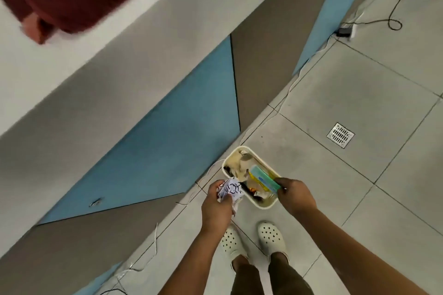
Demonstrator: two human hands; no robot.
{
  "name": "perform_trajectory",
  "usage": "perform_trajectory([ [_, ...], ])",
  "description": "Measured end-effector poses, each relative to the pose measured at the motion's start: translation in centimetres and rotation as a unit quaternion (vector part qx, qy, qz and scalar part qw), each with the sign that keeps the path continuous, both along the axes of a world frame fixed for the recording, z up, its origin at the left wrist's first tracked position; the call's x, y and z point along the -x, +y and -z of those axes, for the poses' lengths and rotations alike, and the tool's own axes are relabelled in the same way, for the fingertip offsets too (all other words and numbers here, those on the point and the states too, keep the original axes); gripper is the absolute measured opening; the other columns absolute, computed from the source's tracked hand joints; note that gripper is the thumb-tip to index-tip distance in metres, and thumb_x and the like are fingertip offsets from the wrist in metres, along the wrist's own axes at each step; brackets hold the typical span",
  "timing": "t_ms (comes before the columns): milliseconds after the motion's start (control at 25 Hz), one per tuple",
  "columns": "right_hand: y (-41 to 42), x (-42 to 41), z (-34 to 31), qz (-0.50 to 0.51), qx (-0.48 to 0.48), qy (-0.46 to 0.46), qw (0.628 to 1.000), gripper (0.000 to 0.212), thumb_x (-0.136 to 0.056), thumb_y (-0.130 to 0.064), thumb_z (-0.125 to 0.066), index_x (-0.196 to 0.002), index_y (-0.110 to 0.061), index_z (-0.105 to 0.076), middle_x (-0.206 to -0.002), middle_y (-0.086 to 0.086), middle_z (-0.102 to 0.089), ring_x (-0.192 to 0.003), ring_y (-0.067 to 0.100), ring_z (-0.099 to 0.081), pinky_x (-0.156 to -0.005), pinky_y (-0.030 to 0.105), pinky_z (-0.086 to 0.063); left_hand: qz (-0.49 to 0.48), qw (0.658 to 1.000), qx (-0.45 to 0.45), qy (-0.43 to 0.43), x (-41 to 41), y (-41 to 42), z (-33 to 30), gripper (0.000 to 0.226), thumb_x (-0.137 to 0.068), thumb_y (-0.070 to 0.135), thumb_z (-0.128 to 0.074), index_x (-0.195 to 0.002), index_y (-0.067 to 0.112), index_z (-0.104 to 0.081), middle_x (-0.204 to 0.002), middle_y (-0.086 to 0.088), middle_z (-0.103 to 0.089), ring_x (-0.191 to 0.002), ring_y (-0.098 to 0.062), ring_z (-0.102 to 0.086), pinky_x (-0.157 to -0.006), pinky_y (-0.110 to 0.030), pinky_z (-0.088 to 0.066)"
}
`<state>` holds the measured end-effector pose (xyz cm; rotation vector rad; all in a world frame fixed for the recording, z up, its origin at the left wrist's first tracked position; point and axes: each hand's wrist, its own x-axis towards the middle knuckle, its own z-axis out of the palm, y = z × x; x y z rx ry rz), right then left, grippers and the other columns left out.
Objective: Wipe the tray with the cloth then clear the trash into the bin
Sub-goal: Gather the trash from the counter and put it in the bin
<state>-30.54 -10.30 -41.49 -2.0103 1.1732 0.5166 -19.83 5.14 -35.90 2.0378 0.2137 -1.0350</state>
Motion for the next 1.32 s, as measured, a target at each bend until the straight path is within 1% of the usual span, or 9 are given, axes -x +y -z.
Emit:
perform_trajectory([
  [200, 0.3, -0.3, 9.4, -0.014, -0.005, 0.014, 1.0, 0.045, -0.089, -0.015, -0.043, -0.13, -0.031, -0.052, -0.116, 0.011, -0.064, -0.103, 0.03, -0.06, -0.082, 0.03, -0.048, 0.127, 0.99, -0.04, -0.053, -2.2, -2.9, 11.6, 0.039, -0.089, 0.001, -0.048, -0.124, 0.016, -0.053, -0.122, -0.01, -0.059, -0.107, -0.03, -0.058, -0.089, -0.048, -0.051],
  [400, 0.1, -0.6, 15.5, -0.018, 0.035, 0.047, 0.998, 0.047, -0.092, -0.015, -0.039, -0.138, -0.028, -0.042, -0.118, 0.015, -0.062, -0.106, 0.033, -0.058, -0.085, 0.034, -0.048, 0.172, 0.978, -0.058, -0.102, -2.3, -4.9, 19.6, 0.037, -0.087, 0.003, -0.051, -0.122, 0.014, -0.056, -0.119, -0.011, -0.062, -0.104, -0.029, -0.059, -0.089, -0.029, -0.048],
  [520, 0.9, -0.9, 18.4, -0.114, 0.086, 0.033, 0.989, 0.051, -0.093, -0.015, -0.04, -0.143, -0.025, -0.031, -0.131, 0.009, -0.055, -0.115, 0.029, -0.054, -0.091, 0.035, -0.047, 0.256, 0.943, -0.11, -0.181, -2.7, -5.5, 22.3, 0.04, -0.09, 0.012, -0.054, -0.129, 0.016, -0.05, -0.129, -0.011, -0.051, -0.111, -0.027, -0.054, -0.086, -0.028, -0.044],
  [600, 2.0, -0.7, 20.9, -0.235, 0.073, 0.057, 0.968, 0.053, -0.095, -0.021, -0.039, -0.146, -0.024, -0.025, -0.152, 0.005, -0.029, -0.137, 0.028, -0.031, -0.108, 0.04, -0.033, 0.443, 0.856, -0.18, -0.197, -2.8, -5.4, 24.6, 0.052, -0.095, 0.022, -0.047, -0.143, 0.021, -0.03, -0.15, -0.01, -0.022, -0.133, -0.03, -0.034, -0.103, -0.035, -0.036],
  [680, 2.2, -0.5, 23.5, -0.306, 0.026, 0.077, 0.949, 0.052, -0.098, -0.033, -0.032, -0.147, -0.031, -0.018, -0.158, 0.003, 0.0, -0.145, 0.028, -0.004, -0.117, 0.045, -0.011, 0.639, 0.707, -0.239, -0.184, -2.6, -5.2, 27.0, 0.058, -0.099, 0.034, -0.033, -0.15, 0.021, -0.006, -0.158, -0.005, 0.011, -0.145, -0.03, 0.003, -0.117, -0.045, -0.009],
  [760, 2.0, -1.0, 25.3, -0.298, -0.026, 0.083, 0.951, 0.058, -0.097, -0.048, -0.026, -0.148, -0.034, -0.004, -0.158, 0.002, 0.01, -0.145, 0.028, 0.005, -0.118, 0.046, -0.006, 0.695, 0.65, -0.26, -0.164, -2.4, -5.2, 28.7, 0.06, -0.101, 0.038, -0.022, -0.149, 0.016, 0.005, -0.156, -0.006, 0.021, -0.144, -0.028, 0.017, -0.116, -0.045, 0.006],
  [880, 2.0, -2.5, 27.8, -0.265, -0.048, 0.12, 0.956, 0.068, -0.093, -0.058, -0.022, -0.146, -0.034, 0.014, -0.156, -0.003, 0.019, -0.144, 0.029, 0.013, -0.117, 0.053, -0.003, 0.681, 0.671, -0.27, -0.114, -2.6, -6.1, 31.0, 0.063, -0.1, 0.04, -0.019, -0.148, 0.01, 0.009, -0.156, -0.01, 0.019, -0.144, -0.029, 0.017, -0.117, -0.042, 0.006],
  [1080, 1.4, -4.3, 33.9, -0.213, -0.134, 0.159, 0.955, 0.067, -0.096, -0.046, -0.031, -0.14, -0.046, 0.018, -0.15, -0.008, 0.032, -0.139, 0.034, 0.025, -0.112, 0.064, 0.002, 0.691, 0.643, -0.327, -0.046, -2.9, -8.9, 36.1, 0.076, -0.097, 0.035, -0.034, -0.146, 0.003, 0.014, -0.155, -0.014, 0.019, -0.144, -0.031, 0.015, -0.117, -0.043, 0.006],
  [1320, -0.2, -5.3, 39.0, -0.166, -0.133, 0.147, 0.966, 0.068, -0.096, -0.044, -0.039, -0.138, -0.053, 0.014, -0.151, -0.009, 0.032, -0.143, 0.024, 0.02, -0.116, 0.055, -0.006, 0.671, 0.659, -0.338, -0.037, -3.6, -10.6, 41.5, 0.086, -0.094, 0.029, -0.042, -0.142, 0.002, 0.024, -0.151, -0.014, 0.031, -0.142, -0.03, 0.021, -0.113, -0.046, 0.013],
])
